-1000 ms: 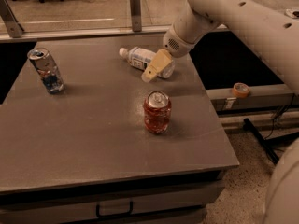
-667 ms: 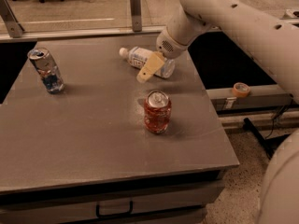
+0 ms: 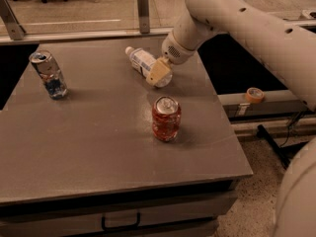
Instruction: Move blue plastic bottle near coke can
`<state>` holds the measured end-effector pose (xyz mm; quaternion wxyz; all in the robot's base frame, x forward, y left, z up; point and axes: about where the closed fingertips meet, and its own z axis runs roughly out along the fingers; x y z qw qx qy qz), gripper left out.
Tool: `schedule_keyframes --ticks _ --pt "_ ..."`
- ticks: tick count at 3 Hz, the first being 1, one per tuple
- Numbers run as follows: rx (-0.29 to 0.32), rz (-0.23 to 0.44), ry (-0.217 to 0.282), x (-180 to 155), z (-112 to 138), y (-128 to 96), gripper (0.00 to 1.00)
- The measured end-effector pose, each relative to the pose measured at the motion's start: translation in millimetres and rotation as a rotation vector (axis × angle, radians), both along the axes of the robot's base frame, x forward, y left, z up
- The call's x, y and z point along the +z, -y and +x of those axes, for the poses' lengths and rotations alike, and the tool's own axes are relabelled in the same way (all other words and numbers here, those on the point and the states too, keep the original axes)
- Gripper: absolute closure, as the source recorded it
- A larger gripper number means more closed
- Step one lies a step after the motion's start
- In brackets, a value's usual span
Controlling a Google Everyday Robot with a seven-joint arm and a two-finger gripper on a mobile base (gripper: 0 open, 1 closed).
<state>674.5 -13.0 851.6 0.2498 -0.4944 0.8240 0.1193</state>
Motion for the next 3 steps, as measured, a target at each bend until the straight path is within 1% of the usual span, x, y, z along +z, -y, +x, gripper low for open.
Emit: schedule_keyframes --ticks 1,2,3 --pt "-0.001 -0.013 -0.004 6 -7 15 0.87" --pt "-0.004 -0.064 -0.035 12 -29 45 1.0" --pt "-0.004 -0.111 -0.097 10 -61 88 1.0"
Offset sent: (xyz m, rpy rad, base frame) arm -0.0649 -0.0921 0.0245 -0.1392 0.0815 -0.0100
